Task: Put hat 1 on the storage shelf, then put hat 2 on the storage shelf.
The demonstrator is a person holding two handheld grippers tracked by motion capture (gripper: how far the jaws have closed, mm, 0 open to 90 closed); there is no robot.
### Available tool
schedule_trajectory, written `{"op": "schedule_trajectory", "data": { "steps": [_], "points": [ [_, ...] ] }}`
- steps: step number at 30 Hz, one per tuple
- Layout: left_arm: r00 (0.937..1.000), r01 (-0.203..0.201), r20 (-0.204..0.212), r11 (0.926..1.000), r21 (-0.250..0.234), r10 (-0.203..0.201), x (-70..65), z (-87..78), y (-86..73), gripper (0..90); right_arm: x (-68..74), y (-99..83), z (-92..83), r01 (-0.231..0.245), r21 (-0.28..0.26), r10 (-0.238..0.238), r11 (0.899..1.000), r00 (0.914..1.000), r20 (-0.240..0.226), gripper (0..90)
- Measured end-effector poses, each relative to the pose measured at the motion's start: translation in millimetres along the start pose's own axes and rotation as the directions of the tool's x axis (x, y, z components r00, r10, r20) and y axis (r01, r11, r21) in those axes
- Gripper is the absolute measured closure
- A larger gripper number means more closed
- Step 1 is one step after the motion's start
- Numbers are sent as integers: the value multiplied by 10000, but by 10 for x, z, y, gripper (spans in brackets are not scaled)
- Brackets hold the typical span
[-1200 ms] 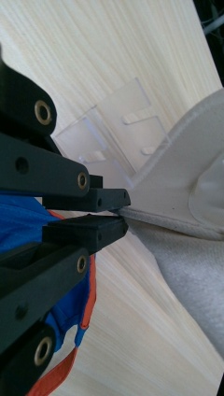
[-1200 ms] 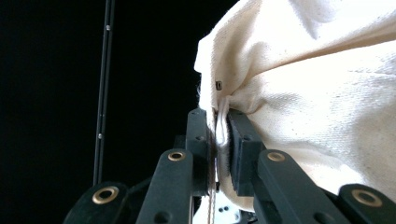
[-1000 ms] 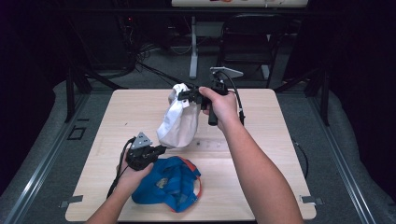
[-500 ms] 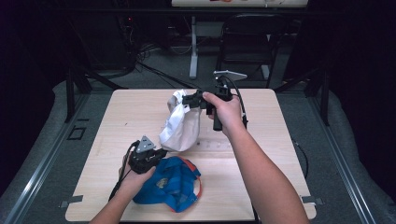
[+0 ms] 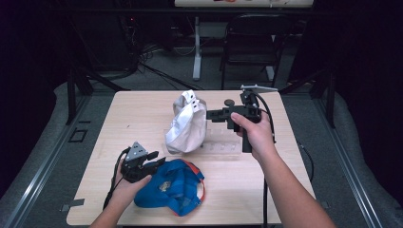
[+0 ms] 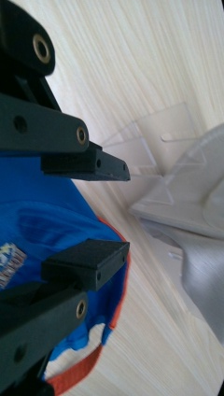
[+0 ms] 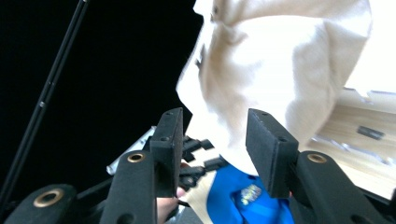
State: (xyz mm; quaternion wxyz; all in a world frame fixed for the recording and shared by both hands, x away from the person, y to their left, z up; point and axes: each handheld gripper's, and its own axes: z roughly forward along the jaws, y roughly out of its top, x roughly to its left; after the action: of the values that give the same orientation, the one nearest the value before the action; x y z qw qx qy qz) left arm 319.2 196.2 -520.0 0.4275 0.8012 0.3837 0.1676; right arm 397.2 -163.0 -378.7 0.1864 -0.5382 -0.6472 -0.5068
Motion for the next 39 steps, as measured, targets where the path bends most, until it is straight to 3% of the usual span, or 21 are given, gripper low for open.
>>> {"op": "schedule_trajectory", "data": {
  "steps": [4, 7, 13, 20, 25, 29, 33, 39],
  "points": [
    [9996, 276, -21, 9992, 301, -275, 59, -73, -72, 556, -96, -145, -50, 291, -121, -290, 9995, 9995, 102, 561],
    [9992, 372, -151, 9986, 378, -366, 99, -132, -121, 540, -156, -249, -73, 754, -180, -744, 9970, 9959, 513, 546],
    [9959, 819, -396, 9966, -22, -819, 246, -226, -235, 501, -326, -464, -15, 1194, -74, -1177, 9928, 9860, 1181, 542],
    [9915, 1062, -756, 9943, 4, -1058, 393, -272, -344, 487, -515, -785, 161, 1608, 133, -1601, 9869, 9653, 2062, 580],
    [9910, 998, -888, 9950, -48, -999, 414, -254, -365, 477, -576, -1049, 290, 2165, 421, -2200, 9754, 9421, 2530, 611],
    [9896, 1153, -859, 9933, -80, -1155, 423, -263, -386, 456, -613, -1181, 353, 2325, 443, -2360, 9716, 9381, 2536, 605],
    [9909, 1045, -848, 9945, -101, -1050, 424, -254, -402, 439, -664, -1257, 394, 2474, 419, -2497, 9680, 9338, 2563, 599],
    [9920, 981, -809, 9951, 83, -971, 411, -230, -436, 436, -756, -1354, 514, 2346, 667, -2439, 9698, 9362, 2529, 568]
  ]
}}
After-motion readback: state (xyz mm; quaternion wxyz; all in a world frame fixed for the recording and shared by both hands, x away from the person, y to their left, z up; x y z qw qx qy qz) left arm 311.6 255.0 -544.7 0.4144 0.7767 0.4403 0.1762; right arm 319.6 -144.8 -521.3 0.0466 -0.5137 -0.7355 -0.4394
